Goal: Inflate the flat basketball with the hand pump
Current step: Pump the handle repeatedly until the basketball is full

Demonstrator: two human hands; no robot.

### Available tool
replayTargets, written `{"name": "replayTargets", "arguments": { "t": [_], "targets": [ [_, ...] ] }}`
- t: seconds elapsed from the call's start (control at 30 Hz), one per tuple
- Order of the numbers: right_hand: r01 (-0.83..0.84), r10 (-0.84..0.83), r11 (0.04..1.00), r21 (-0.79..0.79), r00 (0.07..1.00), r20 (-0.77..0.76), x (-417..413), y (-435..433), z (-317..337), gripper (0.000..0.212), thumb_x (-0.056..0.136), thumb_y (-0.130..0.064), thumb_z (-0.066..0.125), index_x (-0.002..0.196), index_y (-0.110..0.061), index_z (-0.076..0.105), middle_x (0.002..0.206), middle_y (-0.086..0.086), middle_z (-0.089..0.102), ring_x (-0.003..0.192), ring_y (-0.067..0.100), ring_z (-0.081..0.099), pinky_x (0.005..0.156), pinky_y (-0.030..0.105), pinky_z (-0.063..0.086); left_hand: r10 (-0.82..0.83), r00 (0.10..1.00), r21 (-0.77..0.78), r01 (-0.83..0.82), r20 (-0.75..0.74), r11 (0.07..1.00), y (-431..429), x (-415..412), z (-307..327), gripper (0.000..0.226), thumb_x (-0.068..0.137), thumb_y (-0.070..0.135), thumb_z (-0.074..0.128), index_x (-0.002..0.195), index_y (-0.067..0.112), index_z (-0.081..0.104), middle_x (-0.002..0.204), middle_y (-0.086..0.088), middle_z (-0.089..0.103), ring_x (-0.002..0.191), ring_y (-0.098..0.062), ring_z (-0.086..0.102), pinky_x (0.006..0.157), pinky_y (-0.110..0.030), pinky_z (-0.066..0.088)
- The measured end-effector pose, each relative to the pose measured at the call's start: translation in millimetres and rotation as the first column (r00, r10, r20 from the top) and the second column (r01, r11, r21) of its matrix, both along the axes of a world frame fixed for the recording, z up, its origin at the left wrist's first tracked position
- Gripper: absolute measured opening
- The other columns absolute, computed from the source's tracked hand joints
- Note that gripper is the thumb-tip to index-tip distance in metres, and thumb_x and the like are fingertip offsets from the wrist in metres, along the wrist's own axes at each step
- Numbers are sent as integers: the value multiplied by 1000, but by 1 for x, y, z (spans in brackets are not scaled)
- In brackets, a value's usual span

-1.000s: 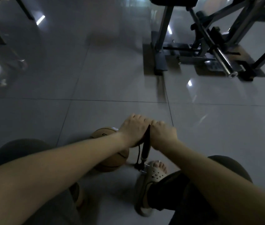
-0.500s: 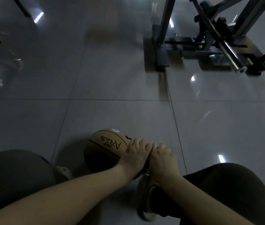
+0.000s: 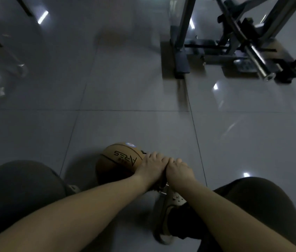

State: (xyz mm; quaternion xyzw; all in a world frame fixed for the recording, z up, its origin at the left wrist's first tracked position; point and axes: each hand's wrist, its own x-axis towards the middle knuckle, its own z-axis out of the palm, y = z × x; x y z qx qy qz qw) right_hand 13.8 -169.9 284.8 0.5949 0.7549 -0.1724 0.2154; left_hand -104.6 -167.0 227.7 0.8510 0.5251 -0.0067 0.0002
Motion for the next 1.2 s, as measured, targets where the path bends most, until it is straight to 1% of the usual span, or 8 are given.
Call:
{"name": "replayTargets", "arguments": {
  "t": [0.1, 0.23, 0.33, 0.5, 0.7, 0.83, 1.03, 1.2],
  "targets": [
    [-24, 29, 997, 69, 997, -70, 1, 8, 33, 35, 97, -21, 52, 130, -9, 44, 128, 10, 50, 117, 27, 52, 89, 38, 48, -36, 999, 105, 33, 24, 994, 8, -9, 33, 36, 74, 23, 30, 87, 23, 63, 75, 2, 60, 66, -19, 57, 59, -28, 42],
    [34, -2, 967, 253, 993, -122, 4, 26, 96, 25, 95, -25, 58, 114, -12, 50, 111, 8, 52, 96, 25, 58, 73, 34, 49, -45, 987, 290, -1, 152, 957, 30, -20, 102, 24, 81, 22, 33, 87, 18, 56, 78, -3, 57, 68, -24, 54, 64, -35, 39],
    [22, 45, 920, 392, 986, -162, 6, 15, 113, 16, 97, -26, 53, 105, -14, 48, 101, 5, 51, 88, 21, 54, 70, 30, 45, -31, 978, 301, -34, 206, 953, 19, -20, 126, 15, 83, 22, 37, 87, 17, 50, 79, -4, 54, 69, -23, 48, 66, -36, 37],
    [-11, 47, 962, 272, 991, -124, 7, -34, 65, 14, 97, -15, 40, 109, -15, 46, 107, 7, 52, 93, 23, 53, 75, 31, 49, 3, 983, 260, -51, 181, 964, -35, -6, 67, 12, 89, 26, 41, 89, 16, 48, 80, -6, 53, 70, -23, 46, 64, -36, 39],
    [2, 5, 988, 153, 999, -50, 10, -28, 11, 19, 97, -22, 48, 113, -14, 44, 109, 7, 49, 93, 22, 50, 73, 30, 46, -4, 989, 221, -29, 146, 975, -34, 1, 26, 28, 80, 35, 64, 93, 16, 49, 82, -6, 52, 72, -23, 48, 64, -36, 42],
    [35, -36, 998, 45, 999, 9, 6, -21, -13, 25, 96, -23, 53, 116, -14, 41, 113, 10, 46, 102, 26, 50, 80, 38, 54, 7, 994, 148, -23, 109, 989, -28, 2, -3, 28, 81, 33, 62, 97, 15, 50, 85, -8, 52, 75, -26, 50, 71, -40, 42],
    [11, -9, 999, -38, 999, 53, 3, -20, -42, 33, 93, -26, 56, 120, -14, 41, 115, 11, 46, 101, 27, 47, 85, 42, 52, 31, 996, 19, -33, 88, 999, -37, 4, -16, 35, 83, 27, 32, 101, 14, 59, 86, -9, 54, 73, -26, 51, 63, -38, 44],
    [4, -2, 999, -49, 999, 47, 3, -19, -20, 35, 95, -24, 51, 127, -12, 42, 122, 12, 47, 108, 29, 48, 89, 43, 51, 29, 999, -133, -31, -18, 991, -31, 4, 1, 33, 88, 40, 52, 109, 16, 51, 97, -10, 56, 86, -28, 54, 78, -43, 46]
  ]
}}
